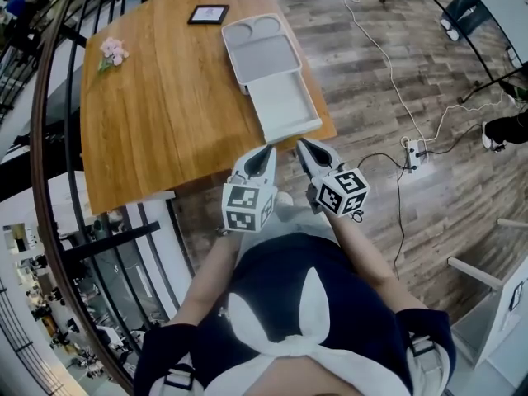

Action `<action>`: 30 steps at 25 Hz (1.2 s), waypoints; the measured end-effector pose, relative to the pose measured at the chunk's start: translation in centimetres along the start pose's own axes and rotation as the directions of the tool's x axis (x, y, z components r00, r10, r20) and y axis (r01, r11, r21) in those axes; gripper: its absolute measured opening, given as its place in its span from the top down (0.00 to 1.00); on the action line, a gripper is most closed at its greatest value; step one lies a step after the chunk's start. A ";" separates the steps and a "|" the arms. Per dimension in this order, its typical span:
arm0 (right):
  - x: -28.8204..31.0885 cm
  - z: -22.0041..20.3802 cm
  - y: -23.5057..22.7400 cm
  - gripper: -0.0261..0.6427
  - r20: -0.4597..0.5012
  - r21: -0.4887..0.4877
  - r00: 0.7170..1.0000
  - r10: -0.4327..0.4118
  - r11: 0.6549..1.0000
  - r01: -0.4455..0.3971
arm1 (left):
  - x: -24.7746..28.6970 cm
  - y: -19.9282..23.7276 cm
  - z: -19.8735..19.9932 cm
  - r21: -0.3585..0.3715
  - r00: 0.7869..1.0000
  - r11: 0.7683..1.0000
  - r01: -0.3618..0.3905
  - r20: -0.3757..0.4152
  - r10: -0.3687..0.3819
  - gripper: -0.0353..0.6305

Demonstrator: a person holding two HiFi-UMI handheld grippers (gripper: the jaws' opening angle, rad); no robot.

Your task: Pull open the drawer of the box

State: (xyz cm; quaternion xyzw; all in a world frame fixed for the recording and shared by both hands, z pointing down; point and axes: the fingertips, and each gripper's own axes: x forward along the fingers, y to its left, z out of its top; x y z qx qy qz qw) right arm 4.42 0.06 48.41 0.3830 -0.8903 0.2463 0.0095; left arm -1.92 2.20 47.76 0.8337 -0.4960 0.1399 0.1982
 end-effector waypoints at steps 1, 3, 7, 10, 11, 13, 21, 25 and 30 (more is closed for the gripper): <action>-0.1 0.0 0.1 0.96 -0.008 -0.018 1.000 -0.003 1.000 0.003 | 0.1 -0.2 0.0 0.002 1.000 1.000 0.005 -0.002 -0.005 0.91; -0.3 0.2 0.3 0.97 -0.017 -0.044 1.000 -0.006 0.999 0.005 | 0.3 -0.5 -0.1 0.009 1.000 1.000 0.015 -0.010 -0.015 0.91; -1.0 0.8 1.1 0.97 -0.017 -0.094 1.000 -0.006 0.996 0.004 | 0.4 -1.4 0.1 0.024 0.999 0.999 0.037 -0.012 -0.037 0.91; -1.4 1.4 1.0 0.97 -0.014 -0.120 1.000 -0.018 0.993 0.016 | 0.5 -2.0 0.5 0.029 0.999 0.999 0.045 -0.006 -0.045 0.91; -1.4 1.5 0.9 0.97 -0.017 -0.118 1.000 -0.021 0.993 0.019 | 0.6 -2.1 0.7 0.029 0.999 0.999 0.046 -0.003 -0.046 0.91; -1.4 1.5 0.9 0.97 -0.024 -0.111 0.999 -0.025 0.994 0.022 | 0.5 -2.3 0.9 0.028 0.999 0.999 0.046 0.005 -0.046 0.91; -1.2 1.4 2.0 0.97 -0.038 -0.145 0.999 -0.016 0.989 0.010 | -0.3 -1.8 0.7 0.014 0.999 0.999 0.041 0.006 -0.041 0.91; -1.1 1.3 1.8 0.97 -0.042 -0.151 0.999 -0.018 0.988 0.012 | -0.2 -1.7 0.7 0.013 0.999 0.999 0.040 0.002 -0.040 0.91; -1.6 0.6 1.7 0.97 -0.055 -0.158 0.998 -0.024 0.987 0.016 | -0.2 -2.0 0.2 0.014 0.999 0.999 0.039 -0.002 -0.039 0.91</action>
